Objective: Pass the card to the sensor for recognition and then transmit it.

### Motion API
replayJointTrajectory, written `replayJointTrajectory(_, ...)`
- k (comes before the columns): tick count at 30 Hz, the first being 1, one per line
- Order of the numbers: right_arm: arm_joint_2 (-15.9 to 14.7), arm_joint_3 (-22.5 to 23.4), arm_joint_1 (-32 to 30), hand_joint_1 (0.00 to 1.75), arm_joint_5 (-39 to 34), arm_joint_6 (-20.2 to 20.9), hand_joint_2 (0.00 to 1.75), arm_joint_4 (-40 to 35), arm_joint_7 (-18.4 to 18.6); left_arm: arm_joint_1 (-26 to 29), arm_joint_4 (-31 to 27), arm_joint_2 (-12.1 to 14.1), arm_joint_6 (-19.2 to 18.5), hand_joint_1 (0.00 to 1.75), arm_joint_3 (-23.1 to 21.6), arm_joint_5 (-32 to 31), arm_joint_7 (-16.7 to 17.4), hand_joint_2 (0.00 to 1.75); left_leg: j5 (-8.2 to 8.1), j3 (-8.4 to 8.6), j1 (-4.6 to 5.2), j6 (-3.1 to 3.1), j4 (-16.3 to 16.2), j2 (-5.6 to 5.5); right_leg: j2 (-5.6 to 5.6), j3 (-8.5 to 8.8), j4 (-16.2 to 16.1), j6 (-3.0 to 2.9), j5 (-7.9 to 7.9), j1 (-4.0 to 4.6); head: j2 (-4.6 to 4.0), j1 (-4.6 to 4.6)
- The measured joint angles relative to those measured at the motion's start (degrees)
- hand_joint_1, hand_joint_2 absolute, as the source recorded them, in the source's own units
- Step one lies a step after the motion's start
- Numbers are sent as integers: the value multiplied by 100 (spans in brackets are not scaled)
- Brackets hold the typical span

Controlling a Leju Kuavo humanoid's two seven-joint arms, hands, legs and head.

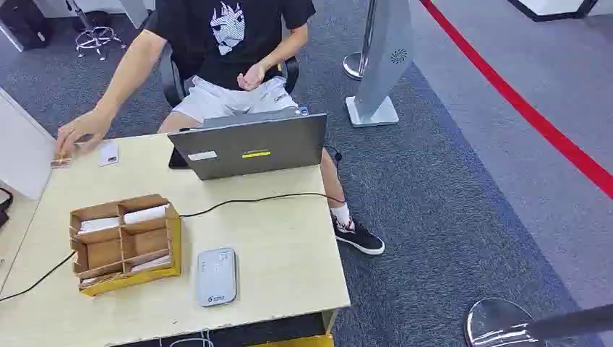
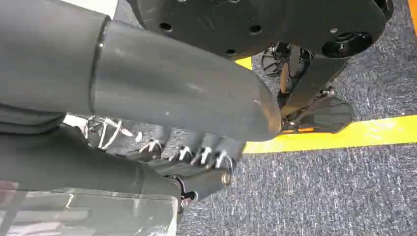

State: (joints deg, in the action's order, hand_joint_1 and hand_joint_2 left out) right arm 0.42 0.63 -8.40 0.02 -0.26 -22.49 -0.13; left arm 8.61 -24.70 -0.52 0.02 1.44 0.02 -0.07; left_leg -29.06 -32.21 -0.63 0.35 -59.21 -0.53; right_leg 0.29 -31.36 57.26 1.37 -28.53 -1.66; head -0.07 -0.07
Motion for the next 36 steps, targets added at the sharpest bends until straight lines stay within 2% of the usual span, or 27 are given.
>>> replayJointTrajectory(4,0,0,0,175,0,0,0,0,0,0,0,0,0,175,0,2,0,175,0,0,0,0,0,0,0,0,0,0,0,0,0,0)
replayJointTrajectory(5,0,0,0,143,0,0,175,0,0,0,0,0,0,175,0,2,2,175,0,0,0,0,0,0,0,0,0,0,0,0,0,0)
replayJointTrajectory(6,0,0,0,129,0,0,175,0,0,0,0,0,0,175,0,2,2,175,0,0,0,0,0,0,0,0,0,0,0,0,0,0)
replayJointTrajectory(7,0,0,0,129,0,0,175,0,0,0,0,0,0,175,0,2,2,175,0,0,0,0,0,0,0,0,0,0,0,0,0,0)
replayJointTrajectory(8,0,0,0,35,0,0,175,0,0,0,0,0,0,173,0,2,2,175,0,0,0,0,0,0,0,0,0,0,0,0,0,0)
replayJointTrajectory(9,0,0,0,0,0,0,175,0,0,0,0,0,0,80,0,2,2,175,0,0,0,0,0,0,0,0,0,0,0,0,0,0)
replayJointTrajectory(10,0,0,0,0,0,0,175,0,0,0,0,0,0,0,0,2,2,175,0,0,0,0,0,0,0,0,0,0,0,0,0,0)
replayJointTrajectory(13,-7,-53,1,0,-112,9,175,-7,-50,36,-53,-83,0,0,0,61,0,175,0,0,0,0,0,-1,0,2,0,0,0,0,0,0)
replayJointTrajectory(17,-37,-254,30,0,-527,-13,175,4,-199,210,-403,-308,94,0,2,265,35,175,-1,1,1,2,0,0,0,2,0,0,0,-1,0,0)
replayJointTrajectory(23,-52,-494,149,0,-1151,-113,175,175,-358,517,-1146,-657,423,0,28,554,251,175,-2,2,3,3,-1,-1,-1,2,-1,1,1,-2,0,0)
replayJointTrajectory(30,-57,-662,257,0,-1962,-131,175,369,-863,819,-2127,-1124,610,0,269,809,175,175,-1,6,1,3,-1,-3,-4,5,-1,1,1,-1,0,4)
replayJointTrajectory(36,-48,-584,-51,0,-2164,-245,175,-301,-883,996,-2762,-1401,667,0,503,894,-4,175,-2,7,2,3,-1,-3,-4,6,-1,0,0,-1,0,-2)
